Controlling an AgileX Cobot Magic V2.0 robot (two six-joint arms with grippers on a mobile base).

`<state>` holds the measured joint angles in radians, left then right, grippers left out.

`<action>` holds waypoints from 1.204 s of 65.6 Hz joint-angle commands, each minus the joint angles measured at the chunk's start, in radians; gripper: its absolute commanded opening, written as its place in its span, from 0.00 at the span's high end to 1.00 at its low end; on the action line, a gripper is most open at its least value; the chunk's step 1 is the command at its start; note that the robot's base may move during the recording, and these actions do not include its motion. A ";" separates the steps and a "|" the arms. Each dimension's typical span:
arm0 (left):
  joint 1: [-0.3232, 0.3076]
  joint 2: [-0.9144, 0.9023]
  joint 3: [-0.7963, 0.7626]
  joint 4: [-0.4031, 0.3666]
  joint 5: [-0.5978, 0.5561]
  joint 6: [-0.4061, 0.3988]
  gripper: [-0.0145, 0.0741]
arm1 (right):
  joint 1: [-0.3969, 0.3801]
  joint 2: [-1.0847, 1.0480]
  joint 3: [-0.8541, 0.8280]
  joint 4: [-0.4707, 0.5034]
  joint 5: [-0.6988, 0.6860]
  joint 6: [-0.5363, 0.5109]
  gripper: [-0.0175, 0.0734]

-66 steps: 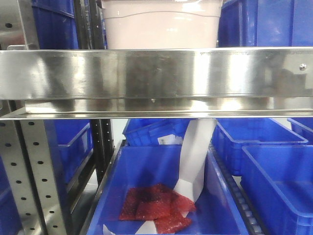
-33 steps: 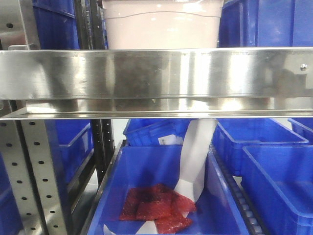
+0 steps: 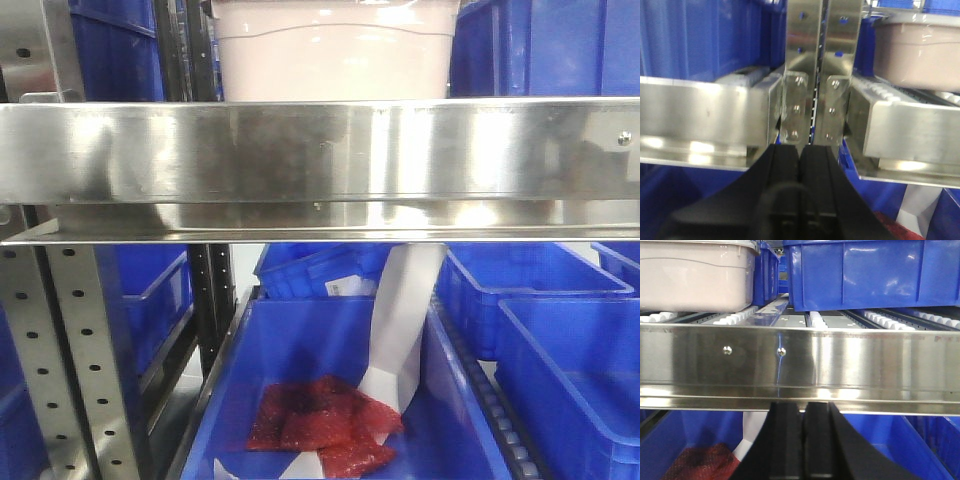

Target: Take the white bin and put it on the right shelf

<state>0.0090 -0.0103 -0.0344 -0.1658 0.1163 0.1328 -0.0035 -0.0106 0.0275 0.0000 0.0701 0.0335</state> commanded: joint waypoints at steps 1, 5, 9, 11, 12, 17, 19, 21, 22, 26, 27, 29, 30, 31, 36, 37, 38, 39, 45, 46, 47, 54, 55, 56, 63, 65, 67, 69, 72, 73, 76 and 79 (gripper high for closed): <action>-0.002 -0.010 0.008 0.072 -0.150 -0.085 0.97 | -0.005 -0.018 0.001 0.000 -0.082 -0.009 0.78; -0.013 -0.010 0.052 0.100 -0.233 -0.098 0.97 | -0.005 -0.018 0.001 0.000 -0.082 -0.009 0.78; -0.032 -0.012 0.061 0.100 -0.213 -0.098 0.97 | -0.005 -0.018 0.001 0.000 -0.082 -0.009 0.78; -0.044 -0.012 0.061 0.100 -0.196 -0.098 0.97 | -0.005 -0.018 0.001 0.000 -0.082 -0.009 0.78; -0.049 -0.012 0.063 0.100 -0.193 -0.098 0.97 | -0.005 -0.018 0.001 0.000 -0.082 -0.009 0.78; -0.076 -0.012 0.063 0.100 -0.146 -0.098 0.97 | -0.005 -0.018 0.001 0.000 -0.082 -0.009 0.78; -0.085 -0.012 0.063 0.100 -0.135 -0.098 0.97 | -0.005 -0.018 0.001 0.000 -0.082 -0.009 0.78; -0.091 -0.012 0.063 0.100 -0.133 -0.098 0.97 | -0.005 -0.018 0.001 0.000 -0.082 -0.009 0.78; -0.093 -0.012 0.063 0.101 -0.133 -0.098 0.97 | -0.005 -0.018 0.001 0.000 -0.082 -0.009 0.78; -0.097 -0.012 0.063 0.101 -0.131 -0.098 0.97 | -0.005 -0.018 0.001 0.000 -0.082 -0.009 0.78; -0.097 -0.012 0.063 0.101 -0.128 -0.098 0.97 | -0.005 -0.018 0.001 0.000 -0.082 -0.009 0.78; -0.097 -0.012 0.063 0.101 -0.116 -0.098 0.97 | -0.005 -0.018 0.001 0.000 -0.082 -0.009 0.78; -0.097 -0.012 0.063 0.101 -0.116 -0.098 0.97 | -0.005 -0.018 0.001 0.000 -0.082 -0.009 0.78; -0.097 -0.012 0.063 0.101 -0.109 -0.098 0.97 | -0.005 -0.018 0.001 0.000 -0.082 -0.009 0.78; -0.097 -0.012 0.063 0.104 -0.105 -0.098 0.97 | -0.005 -0.018 0.001 0.000 -0.082 -0.009 0.78; -0.097 -0.012 0.063 0.104 -0.105 -0.098 0.97 | -0.005 -0.018 0.001 0.000 -0.082 -0.009 0.78; -0.097 -0.012 0.063 0.104 -0.105 -0.098 0.97 | -0.005 -0.018 0.001 0.000 -0.082 -0.009 0.78; -0.097 -0.012 0.063 0.104 -0.105 -0.098 0.97 | -0.005 -0.018 0.001 0.000 -0.082 -0.009 0.78; -0.097 -0.012 0.063 0.104 -0.104 -0.098 0.97 | -0.005 -0.018 0.001 0.000 -0.082 -0.009 0.78; -0.097 -0.012 0.063 0.104 -0.104 -0.098 0.97 | -0.005 -0.018 0.001 0.000 -0.082 -0.009 0.78; -0.097 -0.012 0.063 0.104 -0.104 -0.098 0.97 | -0.005 -0.018 0.001 0.000 -0.082 -0.009 0.78; -0.097 -0.012 0.063 0.104 -0.104 -0.098 0.97 | -0.005 -0.018 0.001 0.000 -0.082 -0.009 0.78; -0.097 -0.012 0.063 0.104 -0.104 -0.098 0.97 | -0.005 -0.018 0.001 0.000 -0.082 -0.009 0.78; -0.097 -0.012 0.063 0.102 -0.104 -0.098 0.97 | -0.005 -0.018 0.001 0.000 -0.082 -0.009 0.78; -0.097 -0.012 0.063 0.100 -0.104 -0.098 0.97 | -0.005 -0.018 0.001 0.000 -0.082 -0.009 0.78; -0.097 -0.012 0.063 0.100 -0.104 -0.098 0.97 | -0.005 -0.018 0.001 0.000 -0.082 -0.009 0.78; -0.097 -0.012 0.063 0.100 -0.104 -0.098 0.97 | -0.005 -0.018 0.001 0.000 -0.082 -0.009 0.78; -0.097 -0.012 0.063 0.100 -0.104 -0.098 0.97 | -0.005 -0.018 0.001 0.000 -0.082 -0.009 0.78; -0.097 -0.012 0.063 0.100 -0.104 -0.098 0.97 | -0.005 -0.018 0.001 0.000 -0.082 -0.009 0.78; -0.097 -0.012 0.063 0.100 -0.104 -0.098 0.97 | -0.005 -0.018 0.001 0.000 -0.082 -0.009 0.78; -0.097 -0.012 0.063 0.100 -0.104 -0.098 0.97 | -0.005 -0.018 0.001 0.000 -0.082 -0.009 0.78; -0.097 -0.012 0.063 0.100 -0.104 -0.098 0.97 | -0.005 -0.018 0.001 0.000 -0.082 -0.009 0.78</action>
<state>-0.0802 -0.0117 0.0284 -0.0651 0.0936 0.0425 -0.0035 -0.0106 0.0275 0.0000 0.0701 0.0335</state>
